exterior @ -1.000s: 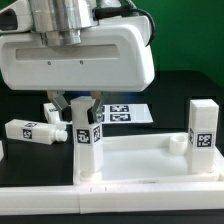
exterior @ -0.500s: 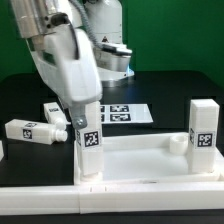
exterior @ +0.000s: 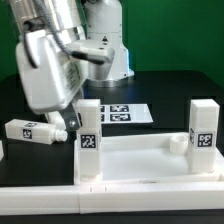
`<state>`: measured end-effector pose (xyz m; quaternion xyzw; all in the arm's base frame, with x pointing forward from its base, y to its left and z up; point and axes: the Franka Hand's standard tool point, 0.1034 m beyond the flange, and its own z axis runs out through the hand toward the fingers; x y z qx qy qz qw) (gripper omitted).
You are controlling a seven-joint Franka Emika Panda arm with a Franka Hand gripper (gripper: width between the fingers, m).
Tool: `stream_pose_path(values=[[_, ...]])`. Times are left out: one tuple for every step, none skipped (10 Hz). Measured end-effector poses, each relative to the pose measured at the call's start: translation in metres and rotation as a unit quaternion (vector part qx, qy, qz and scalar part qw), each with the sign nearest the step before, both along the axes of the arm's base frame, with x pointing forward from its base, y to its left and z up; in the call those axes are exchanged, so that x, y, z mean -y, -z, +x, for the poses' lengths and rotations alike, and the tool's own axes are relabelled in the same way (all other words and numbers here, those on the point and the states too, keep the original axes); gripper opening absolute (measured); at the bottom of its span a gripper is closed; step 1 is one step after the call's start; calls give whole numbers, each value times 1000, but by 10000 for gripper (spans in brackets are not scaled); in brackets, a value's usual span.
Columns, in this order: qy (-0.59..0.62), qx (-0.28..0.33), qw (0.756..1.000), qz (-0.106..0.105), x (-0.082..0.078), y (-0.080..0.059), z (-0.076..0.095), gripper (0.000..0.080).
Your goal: Assemble desk
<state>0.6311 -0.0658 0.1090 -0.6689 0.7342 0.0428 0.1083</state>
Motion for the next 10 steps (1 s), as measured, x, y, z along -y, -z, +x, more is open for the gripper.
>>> stream_pose_path(values=[[-19,4,1000,-2,-1,0,0,388],[-83,20,996,-10,-2,-2,2,539],[-183,37,982,-25,-6,-6,4,539],[-229,48,972,-30,-12,-8,5,615],[-241,49,969,-32,-9,-5,4,639],[-279,56,958,-36,-8,-5,3,639],[-334,60,939,-47,-8,-4,3,648],[-432,58,897,-74,-8,-4,1,649],[-537,69,836,-90,-9,-6,4,649],[-615,82,778,-95,-11,-6,5,649]])
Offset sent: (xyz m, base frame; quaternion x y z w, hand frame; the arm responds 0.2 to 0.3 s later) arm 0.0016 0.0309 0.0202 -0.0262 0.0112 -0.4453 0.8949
